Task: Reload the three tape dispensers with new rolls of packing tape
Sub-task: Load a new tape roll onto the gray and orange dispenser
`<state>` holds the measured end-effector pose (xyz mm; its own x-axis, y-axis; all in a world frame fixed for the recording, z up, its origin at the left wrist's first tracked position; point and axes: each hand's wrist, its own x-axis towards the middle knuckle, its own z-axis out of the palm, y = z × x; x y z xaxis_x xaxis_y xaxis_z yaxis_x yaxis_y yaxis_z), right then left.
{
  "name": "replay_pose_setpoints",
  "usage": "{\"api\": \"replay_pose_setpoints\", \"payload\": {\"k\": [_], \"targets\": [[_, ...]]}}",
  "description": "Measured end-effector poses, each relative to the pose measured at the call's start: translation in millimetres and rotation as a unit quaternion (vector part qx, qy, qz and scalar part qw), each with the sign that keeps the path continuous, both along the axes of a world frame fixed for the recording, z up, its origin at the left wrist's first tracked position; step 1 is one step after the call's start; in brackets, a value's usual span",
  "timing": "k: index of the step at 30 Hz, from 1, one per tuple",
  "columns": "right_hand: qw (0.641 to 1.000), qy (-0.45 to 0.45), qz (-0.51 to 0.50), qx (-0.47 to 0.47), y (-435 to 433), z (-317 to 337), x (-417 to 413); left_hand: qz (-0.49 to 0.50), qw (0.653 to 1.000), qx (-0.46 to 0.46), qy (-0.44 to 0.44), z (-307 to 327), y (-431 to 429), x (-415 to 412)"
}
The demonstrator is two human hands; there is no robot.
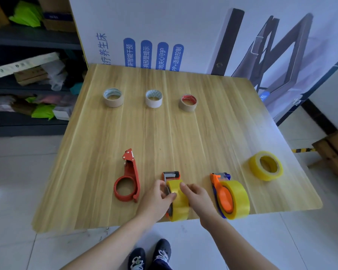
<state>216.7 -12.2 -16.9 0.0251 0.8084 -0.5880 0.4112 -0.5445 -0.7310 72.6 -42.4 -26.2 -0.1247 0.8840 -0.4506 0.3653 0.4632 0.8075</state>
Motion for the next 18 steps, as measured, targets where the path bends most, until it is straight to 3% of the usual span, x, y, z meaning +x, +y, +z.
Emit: {"api": "replay_pose_setpoints", "payload": {"k": [4, 9, 14, 18], "targets": [[0.998, -0.044, 0.037, 0.031, -3, 7, 1, -0.061, 0.994, 0.046, 0.078, 7, 2, -2], [0.993, -0.085, 0.066, 0.045, -2, 8, 2, -0.116, 0.982, 0.041, 0.142, 12, 8, -1], [0.966, -0.176, 0.172, 0.080, 13, 18, 12, -0.223, 0.928, 0.007, 0.299, 27, 35, -1], [0.944, -0.238, 0.186, 0.134, 44, 32, 43, -0.252, 0.898, 0.037, 0.358, 43, 75, 27]]}}
